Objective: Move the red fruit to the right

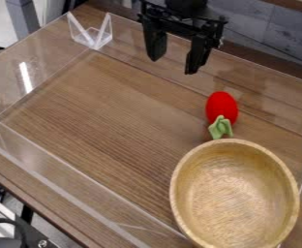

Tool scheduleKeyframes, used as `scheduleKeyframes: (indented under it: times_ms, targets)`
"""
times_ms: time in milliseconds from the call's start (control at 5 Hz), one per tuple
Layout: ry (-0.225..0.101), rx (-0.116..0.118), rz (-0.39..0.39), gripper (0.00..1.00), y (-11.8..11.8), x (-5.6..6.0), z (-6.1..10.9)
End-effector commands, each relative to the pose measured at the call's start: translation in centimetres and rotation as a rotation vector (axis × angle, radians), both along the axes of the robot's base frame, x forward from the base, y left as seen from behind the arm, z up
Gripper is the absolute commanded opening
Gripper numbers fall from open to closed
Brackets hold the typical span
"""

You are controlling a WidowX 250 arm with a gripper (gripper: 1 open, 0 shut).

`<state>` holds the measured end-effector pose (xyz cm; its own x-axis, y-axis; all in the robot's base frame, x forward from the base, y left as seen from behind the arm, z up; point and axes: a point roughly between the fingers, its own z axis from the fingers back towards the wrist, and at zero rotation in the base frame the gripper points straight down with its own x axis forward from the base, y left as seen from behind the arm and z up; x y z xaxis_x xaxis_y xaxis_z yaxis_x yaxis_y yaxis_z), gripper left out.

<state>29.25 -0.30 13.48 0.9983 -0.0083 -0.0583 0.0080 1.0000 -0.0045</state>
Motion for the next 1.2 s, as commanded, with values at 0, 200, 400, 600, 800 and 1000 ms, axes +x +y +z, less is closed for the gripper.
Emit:
scheduleKeyframes:
  times_ms: [0,200,400,600,800,1000]
  targets:
    - [0.006,0.006,0.033,1.0,0.7,-0.1,-0.3]
    - [0.005,0.012,0.085,1.0,2.5,-0.3,-0.5]
    - [-0.029,0.018,0.146,1.0,6.6,-1.0,-0.4]
    - [-0.077,0.011,0.133,1.0,11.0,-1.2,-0.4]
    - [-0.111,-0.001,0.139,1.0,13.7,-0.4,-1.1]
    - [-0.144,-0.007,0.062,1.0,12.8,0.1,-1.8]
